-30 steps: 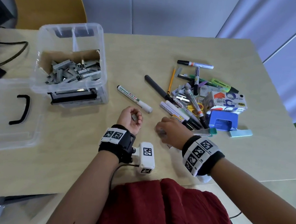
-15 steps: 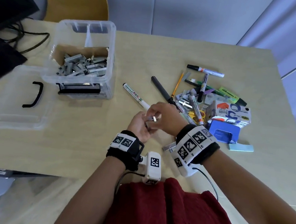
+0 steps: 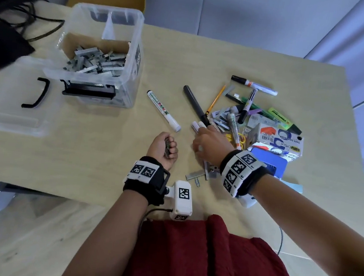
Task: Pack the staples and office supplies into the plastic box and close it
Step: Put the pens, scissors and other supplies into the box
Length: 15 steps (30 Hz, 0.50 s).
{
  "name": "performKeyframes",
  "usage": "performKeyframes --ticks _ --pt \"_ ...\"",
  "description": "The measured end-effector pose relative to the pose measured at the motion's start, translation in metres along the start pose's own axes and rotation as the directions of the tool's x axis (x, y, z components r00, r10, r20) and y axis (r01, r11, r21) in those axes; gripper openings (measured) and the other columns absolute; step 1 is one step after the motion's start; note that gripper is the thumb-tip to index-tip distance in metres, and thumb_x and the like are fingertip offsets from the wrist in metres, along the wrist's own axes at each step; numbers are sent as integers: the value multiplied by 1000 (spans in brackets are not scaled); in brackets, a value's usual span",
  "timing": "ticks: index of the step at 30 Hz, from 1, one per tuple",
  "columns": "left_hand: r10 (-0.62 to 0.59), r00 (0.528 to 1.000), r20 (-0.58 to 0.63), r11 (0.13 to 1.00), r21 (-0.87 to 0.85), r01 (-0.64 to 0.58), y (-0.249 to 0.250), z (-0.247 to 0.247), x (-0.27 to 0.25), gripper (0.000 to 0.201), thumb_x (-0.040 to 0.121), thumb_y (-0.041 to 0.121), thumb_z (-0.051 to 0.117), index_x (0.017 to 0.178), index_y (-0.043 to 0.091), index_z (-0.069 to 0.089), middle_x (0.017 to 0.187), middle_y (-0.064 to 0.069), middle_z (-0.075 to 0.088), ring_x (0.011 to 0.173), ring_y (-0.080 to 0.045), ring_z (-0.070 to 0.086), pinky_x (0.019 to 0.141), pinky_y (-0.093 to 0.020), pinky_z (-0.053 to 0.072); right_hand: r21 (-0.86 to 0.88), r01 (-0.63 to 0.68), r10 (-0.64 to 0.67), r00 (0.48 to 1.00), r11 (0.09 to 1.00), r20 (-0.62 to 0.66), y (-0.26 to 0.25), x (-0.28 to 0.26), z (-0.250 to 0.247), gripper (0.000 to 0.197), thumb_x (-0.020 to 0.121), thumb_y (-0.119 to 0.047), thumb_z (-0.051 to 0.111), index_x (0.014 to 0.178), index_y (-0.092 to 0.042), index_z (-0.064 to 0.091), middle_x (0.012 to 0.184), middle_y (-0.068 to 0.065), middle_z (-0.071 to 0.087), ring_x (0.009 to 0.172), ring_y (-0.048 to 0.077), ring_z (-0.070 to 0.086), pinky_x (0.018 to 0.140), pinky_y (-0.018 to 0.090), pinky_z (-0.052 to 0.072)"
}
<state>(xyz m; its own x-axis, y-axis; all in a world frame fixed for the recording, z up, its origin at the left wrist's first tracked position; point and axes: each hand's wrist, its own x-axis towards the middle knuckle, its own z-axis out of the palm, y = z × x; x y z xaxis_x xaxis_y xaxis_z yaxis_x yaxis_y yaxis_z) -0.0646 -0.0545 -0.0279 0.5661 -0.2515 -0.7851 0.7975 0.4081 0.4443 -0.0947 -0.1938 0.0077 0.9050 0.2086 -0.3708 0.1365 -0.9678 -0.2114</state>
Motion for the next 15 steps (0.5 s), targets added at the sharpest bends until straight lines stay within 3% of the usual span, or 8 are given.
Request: performKeyframes --ticks 5,8,11,13,15 --pt "26 998 -52 999 -33 -27 -4 -2 1 36 97 23 32 62 15 39 36 4 43 27 -7 40 29 -8 26 -31 7 -6 1000 999 23 -4 5 1 21 85 -17 56 99 -6 66 114 8 50 109 26 43 89 35 37" --pt "30 997 -67 997 -74 -35 -4 1 1 37 97 22 34 63 12 44 38 1 49 31 -9 49 34 -10 39 172 -65 75 996 983 -55 -2 7 -11 18 82 -16 59 90 -3 68 103 11 52 102 27 47 84 35 41" --pt "-25 999 -22 999 -49 24 -8 9 -1 37 98 24 38 65 10 48 42 0 54 36 -10 55 38 -14 46 342 5 53 986 940 -160 -9 -2 -25 15 83 -17 61 85 -4 68 89 2 44 88 16 42 75 26 34" --pt "-94 995 17 996 9 94 -11 15 -6 34 97 29 42 69 11 50 44 0 55 35 -9 54 36 -13 44 340 59 -2 986 939 -165 -15 -8 -29 16 85 -19 61 88 -7 70 88 0 43 85 12 39 76 24 33" --pt "-132 989 68 988 91 126 -12 17 -8 34 98 30 39 69 13 47 40 1 49 29 -7 44 30 -10 32 329 65 -4 984 942 -180 -15 -11 -28 16 86 -18 61 90 -6 71 88 2 45 83 12 41 74 23 33"
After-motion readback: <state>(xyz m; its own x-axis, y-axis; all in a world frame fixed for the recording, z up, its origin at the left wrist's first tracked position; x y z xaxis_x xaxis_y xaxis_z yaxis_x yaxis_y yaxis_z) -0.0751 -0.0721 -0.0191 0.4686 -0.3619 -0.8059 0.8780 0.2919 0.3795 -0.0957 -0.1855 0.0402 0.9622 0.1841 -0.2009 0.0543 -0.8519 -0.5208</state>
